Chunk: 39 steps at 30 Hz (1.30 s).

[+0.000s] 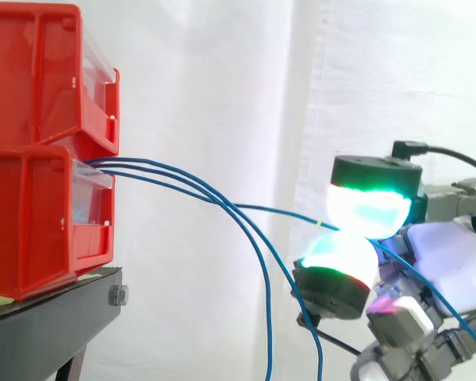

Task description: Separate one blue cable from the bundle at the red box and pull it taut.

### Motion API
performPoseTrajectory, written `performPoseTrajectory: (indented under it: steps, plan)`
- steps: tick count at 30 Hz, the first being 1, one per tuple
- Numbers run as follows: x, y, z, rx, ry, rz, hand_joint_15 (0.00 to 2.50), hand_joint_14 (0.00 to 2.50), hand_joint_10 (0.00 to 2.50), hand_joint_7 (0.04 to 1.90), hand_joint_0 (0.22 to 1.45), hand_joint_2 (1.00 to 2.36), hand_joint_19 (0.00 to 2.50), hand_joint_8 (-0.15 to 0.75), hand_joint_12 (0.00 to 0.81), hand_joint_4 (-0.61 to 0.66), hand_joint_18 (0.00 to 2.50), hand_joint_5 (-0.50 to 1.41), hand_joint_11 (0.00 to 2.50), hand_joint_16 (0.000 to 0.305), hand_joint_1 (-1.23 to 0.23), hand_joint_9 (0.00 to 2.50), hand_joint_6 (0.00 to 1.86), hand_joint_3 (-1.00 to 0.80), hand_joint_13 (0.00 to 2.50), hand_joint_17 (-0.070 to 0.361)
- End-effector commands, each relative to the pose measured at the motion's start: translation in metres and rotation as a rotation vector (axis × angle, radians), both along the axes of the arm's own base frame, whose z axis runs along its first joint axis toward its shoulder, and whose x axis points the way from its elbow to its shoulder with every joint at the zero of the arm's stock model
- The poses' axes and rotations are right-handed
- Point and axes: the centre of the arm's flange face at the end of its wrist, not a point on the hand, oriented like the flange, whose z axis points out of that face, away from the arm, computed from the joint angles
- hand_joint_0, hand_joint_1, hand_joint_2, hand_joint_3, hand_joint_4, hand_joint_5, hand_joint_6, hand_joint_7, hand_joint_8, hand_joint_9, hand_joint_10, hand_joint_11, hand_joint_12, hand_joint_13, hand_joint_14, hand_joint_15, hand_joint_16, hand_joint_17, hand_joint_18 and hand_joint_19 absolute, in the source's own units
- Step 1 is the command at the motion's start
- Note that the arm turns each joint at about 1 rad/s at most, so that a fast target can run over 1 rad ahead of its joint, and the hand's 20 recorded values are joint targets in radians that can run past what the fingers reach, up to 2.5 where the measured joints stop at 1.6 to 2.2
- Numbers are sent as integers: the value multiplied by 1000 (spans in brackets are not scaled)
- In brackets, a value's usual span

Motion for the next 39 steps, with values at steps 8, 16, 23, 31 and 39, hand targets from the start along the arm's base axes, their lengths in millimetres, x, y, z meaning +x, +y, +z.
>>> performPoseTrajectory:
  steps: [8, 16, 23, 31, 39]
  plan:
    - [-16, 5, -39, -21, -19, 17, 482, 15, 21, 1231, 619, 1028, 541, 325, 284, -295, 618, -136, 771, 32, -780, 1033, 866, 138, 737, 73]
    - [-24, 5, -50, -24, -39, 19, 474, 17, 19, 1224, 620, 1027, 533, 329, 277, -300, 604, -135, 772, 32, -780, 1036, 866, 139, 723, 72]
    - [-64, 0, -34, -56, -31, -13, 468, 15, 21, 1228, 620, 1026, 534, 328, 278, -298, 597, -135, 760, 32, -781, 1035, 866, 140, 719, 72]
    - [-77, 4, -17, -72, -25, -25, 456, 16, 22, 1226, 620, 1026, 526, 325, 275, -303, 592, -135, 764, 32, -781, 1033, 867, 139, 713, 73]
    - [-78, 2, -17, -82, -23, -52, 461, 15, 19, 1232, 620, 1026, 528, 325, 273, -297, 596, -135, 778, 32, -781, 1029, 866, 140, 708, 73]
